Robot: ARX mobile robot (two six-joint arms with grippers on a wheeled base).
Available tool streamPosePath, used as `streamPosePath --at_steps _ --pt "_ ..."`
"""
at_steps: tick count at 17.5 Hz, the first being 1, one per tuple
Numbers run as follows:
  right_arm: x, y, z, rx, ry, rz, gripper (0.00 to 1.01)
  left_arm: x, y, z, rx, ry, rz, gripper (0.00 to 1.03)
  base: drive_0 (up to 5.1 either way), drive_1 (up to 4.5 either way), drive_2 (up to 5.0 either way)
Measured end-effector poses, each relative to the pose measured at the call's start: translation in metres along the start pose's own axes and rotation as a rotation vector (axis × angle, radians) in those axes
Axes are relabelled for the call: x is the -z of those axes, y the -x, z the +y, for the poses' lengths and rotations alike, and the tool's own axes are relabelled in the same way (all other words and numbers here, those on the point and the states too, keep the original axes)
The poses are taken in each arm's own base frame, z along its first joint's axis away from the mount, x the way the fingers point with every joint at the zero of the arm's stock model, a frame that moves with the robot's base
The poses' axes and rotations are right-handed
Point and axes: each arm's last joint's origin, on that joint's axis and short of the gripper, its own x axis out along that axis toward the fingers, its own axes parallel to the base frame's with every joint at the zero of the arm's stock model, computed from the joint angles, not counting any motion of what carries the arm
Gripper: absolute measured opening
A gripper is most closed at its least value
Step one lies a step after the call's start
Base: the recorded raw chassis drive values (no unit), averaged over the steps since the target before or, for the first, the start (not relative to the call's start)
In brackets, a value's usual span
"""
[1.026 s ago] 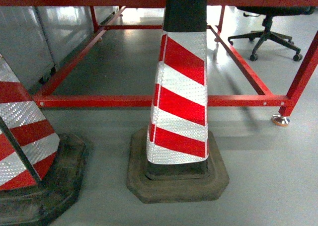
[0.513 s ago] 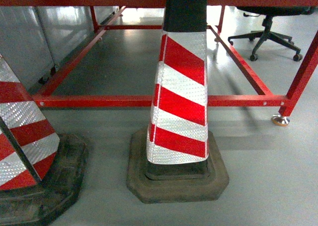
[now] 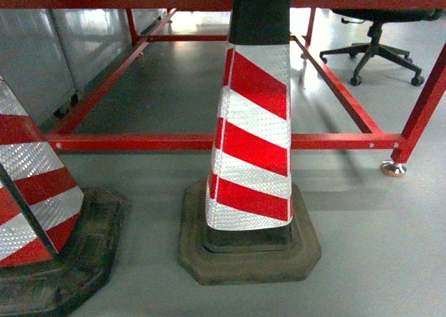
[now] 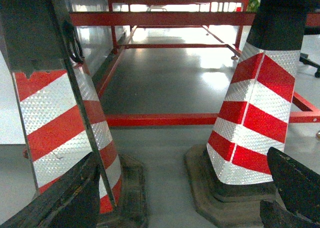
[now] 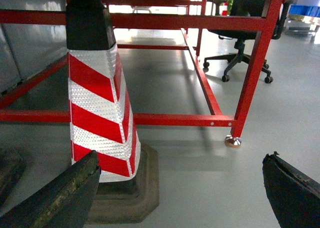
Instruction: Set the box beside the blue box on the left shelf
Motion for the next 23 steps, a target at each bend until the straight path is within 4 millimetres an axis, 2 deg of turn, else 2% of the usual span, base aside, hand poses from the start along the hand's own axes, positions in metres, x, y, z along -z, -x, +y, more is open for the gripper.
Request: streamPosePath --at_steps 23 --pt "0.0 0.0 0.0 0.0 0.004 0.0 0.98 0.0 0.0 0.0 0.002 -0.007 0.0 0.98 0.0 0.0 0.0"
